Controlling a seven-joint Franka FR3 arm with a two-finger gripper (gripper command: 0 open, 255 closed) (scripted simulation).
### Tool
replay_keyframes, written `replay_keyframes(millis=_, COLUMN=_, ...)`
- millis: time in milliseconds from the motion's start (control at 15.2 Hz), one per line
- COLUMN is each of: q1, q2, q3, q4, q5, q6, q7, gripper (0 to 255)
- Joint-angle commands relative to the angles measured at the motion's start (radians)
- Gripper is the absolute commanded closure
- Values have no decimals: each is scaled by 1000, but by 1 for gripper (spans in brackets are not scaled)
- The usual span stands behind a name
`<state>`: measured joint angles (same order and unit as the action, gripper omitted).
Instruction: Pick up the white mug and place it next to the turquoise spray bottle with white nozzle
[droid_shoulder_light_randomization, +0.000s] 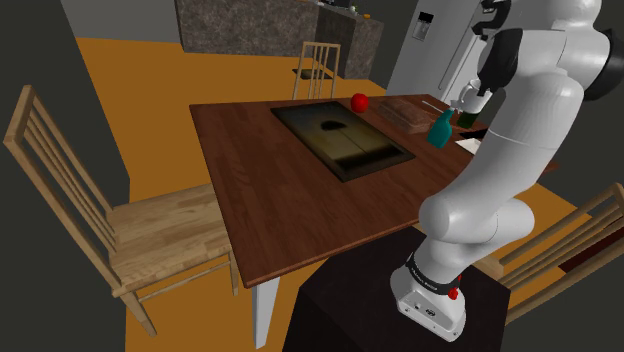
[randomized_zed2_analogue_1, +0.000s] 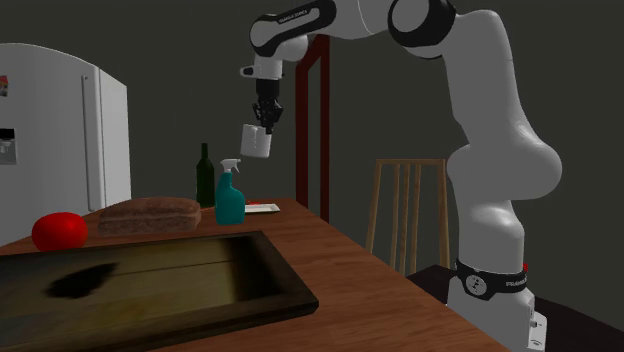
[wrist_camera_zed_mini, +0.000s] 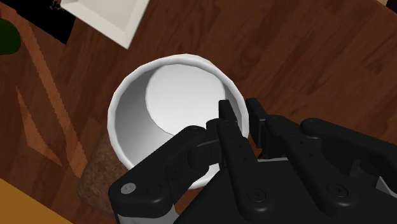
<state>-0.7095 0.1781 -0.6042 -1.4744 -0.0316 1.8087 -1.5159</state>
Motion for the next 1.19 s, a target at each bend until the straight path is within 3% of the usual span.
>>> replay_keyframes(millis=0, q1=2, q2=-3, q3=1, q4=-31, q5=-3, q6=29, q7=4, gripper=255)
replay_keyframes(millis=1122, q1=13, q2=-9, q3=5, q4=-265, q5=-13, q6=257, q7=30, gripper=255)
